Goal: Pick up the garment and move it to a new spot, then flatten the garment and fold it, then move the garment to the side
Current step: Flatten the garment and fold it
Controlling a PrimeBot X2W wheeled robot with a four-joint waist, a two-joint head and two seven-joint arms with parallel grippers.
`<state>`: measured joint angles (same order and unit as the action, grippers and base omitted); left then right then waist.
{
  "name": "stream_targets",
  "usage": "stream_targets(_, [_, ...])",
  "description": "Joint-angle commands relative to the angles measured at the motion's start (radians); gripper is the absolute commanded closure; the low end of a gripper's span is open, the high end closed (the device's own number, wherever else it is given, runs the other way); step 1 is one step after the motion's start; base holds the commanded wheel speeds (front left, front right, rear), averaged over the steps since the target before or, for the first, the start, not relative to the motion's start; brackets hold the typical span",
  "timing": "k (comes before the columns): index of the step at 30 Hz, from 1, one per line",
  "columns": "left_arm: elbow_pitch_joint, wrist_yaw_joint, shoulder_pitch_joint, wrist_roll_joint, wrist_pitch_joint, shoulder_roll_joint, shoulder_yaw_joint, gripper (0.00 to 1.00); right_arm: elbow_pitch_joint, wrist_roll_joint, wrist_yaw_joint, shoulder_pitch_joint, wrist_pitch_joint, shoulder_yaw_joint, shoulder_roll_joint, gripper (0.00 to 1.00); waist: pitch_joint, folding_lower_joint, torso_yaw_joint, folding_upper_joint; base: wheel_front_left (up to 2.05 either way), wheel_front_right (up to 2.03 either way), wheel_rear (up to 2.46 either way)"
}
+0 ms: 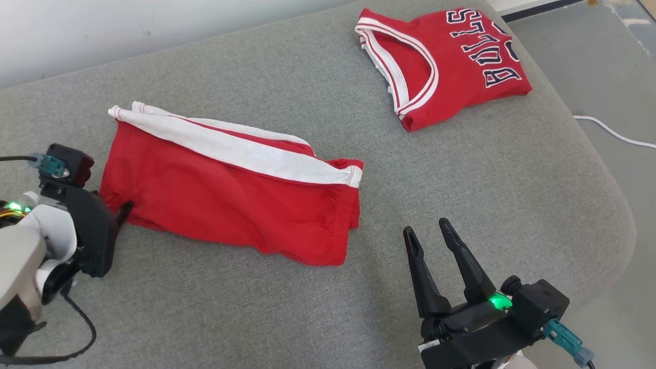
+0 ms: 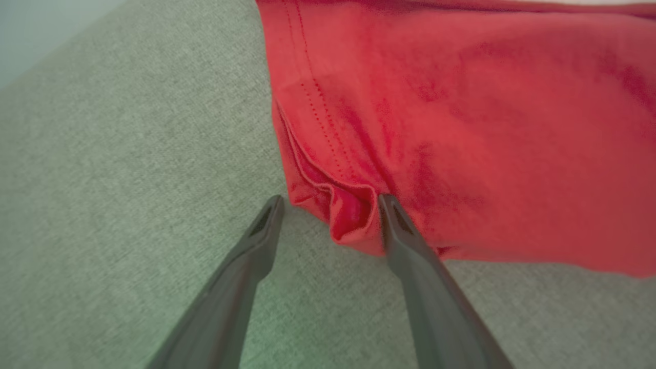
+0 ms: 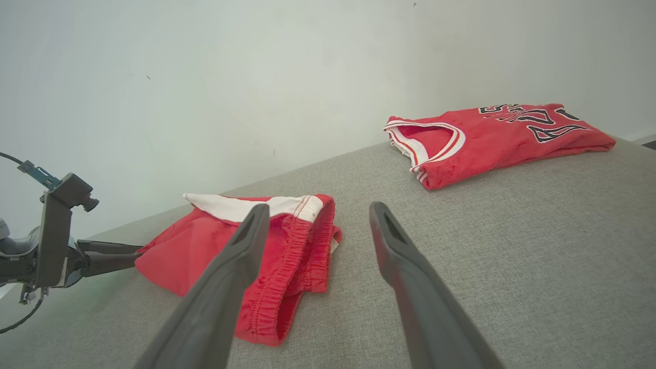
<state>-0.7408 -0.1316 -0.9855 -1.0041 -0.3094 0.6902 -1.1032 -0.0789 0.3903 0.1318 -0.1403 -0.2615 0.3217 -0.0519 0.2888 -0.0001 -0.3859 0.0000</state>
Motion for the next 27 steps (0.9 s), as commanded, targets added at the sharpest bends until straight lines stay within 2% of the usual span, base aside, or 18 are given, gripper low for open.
stream_targets(1, [-0.017,0.002,0.024,-0.007,-0.008,-0.004,-0.015,0.75,-0.002,-0.003,-0.003,-0.008,-0.005,0.001,0.002,0.00,-0.001,0.0001,0.000,0.0000,0.00,0.00,0.00])
stream_targets(2, [-0.020,0.002,0.022,-0.006,0.003,-0.006,-0.015,1.00,-0.002,-0.005,-0.003,-0.010,-0.005,0.001,0.002,0.00,-0.003,0.0001,0.001,0.0000,0.00,0.00,0.00])
stream_targets(12, [-0.072,0.004,0.008,-0.013,0.153,-0.045,0.025,1.00,-0.015,-0.012,-0.003,-0.003,-0.004,0.002,0.001,0.00,-0.035,0.0001,0.029,0.0000,0.00,0.00,0.00])
stream_targets(21, [0.015,0.005,0.083,-0.047,0.295,-0.064,0.056,1.00,-0.029,-0.022,-0.003,0.050,-0.005,-0.025,-0.002,0.00,-0.137,0.0001,0.118,0.0000,0.00,0.00,0.00])
stream_targets(27, [0.145,0.059,0.200,-0.082,0.358,-0.043,0.070,1.00,-0.033,-0.027,-0.003,0.097,-0.005,-0.066,-0.012,0.00,-0.196,0.0001,0.190,0.0000,0.00,0.00,0.00])
